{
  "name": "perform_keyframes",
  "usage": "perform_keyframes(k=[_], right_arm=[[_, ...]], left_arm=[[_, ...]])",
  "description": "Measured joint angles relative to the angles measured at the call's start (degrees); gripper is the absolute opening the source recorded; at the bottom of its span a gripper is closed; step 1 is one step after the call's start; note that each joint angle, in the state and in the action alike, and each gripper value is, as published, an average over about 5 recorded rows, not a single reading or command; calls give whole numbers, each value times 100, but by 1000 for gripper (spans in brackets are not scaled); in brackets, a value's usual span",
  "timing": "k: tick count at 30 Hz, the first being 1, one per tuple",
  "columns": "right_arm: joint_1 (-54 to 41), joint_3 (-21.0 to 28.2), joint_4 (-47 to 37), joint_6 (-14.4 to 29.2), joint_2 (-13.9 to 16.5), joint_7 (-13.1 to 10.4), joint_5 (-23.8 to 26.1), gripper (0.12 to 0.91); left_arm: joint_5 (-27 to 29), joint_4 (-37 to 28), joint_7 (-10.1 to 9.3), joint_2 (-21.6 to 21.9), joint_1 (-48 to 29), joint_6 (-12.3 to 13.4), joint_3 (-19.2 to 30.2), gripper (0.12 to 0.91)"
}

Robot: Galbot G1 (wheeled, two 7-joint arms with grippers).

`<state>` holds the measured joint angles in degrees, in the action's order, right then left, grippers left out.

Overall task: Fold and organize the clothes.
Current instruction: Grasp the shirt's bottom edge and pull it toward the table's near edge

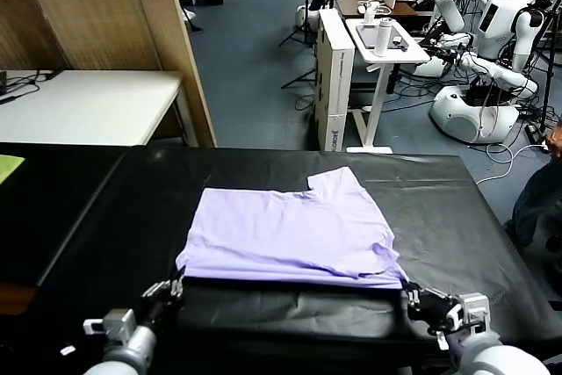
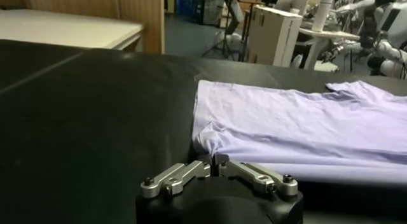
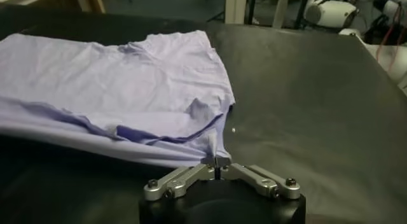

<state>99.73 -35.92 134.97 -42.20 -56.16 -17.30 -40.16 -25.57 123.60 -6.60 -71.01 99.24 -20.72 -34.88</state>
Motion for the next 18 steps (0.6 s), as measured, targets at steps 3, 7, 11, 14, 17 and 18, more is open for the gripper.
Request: perform_keyframes(k=[3,7,11,14,17,18], right_arm=[[77,-4,71,0,8,15,3,420],[187,-9,214,0,-4,31,-36,667],[216,-63,386,0,-8,30,-256,857],[113,-157,469,0,47,6,-556,900],[-105,-248,453,1,148,16,-836,906],[-208,-263,417,1,194,38,-901,907]], left_arm=[[-115,38,-148,-5,52,-89,-65,187],[-285,114,-395,-20,80,-288,-129,376],[-344,247,-538,-49,153,-470,-178,585],[-339,350,-591,-60,223,-564,-227,749],[-330,462,-584,-54,275,-640,-308,876],[-327,503,-554,-47,275,-665,-343,894]])
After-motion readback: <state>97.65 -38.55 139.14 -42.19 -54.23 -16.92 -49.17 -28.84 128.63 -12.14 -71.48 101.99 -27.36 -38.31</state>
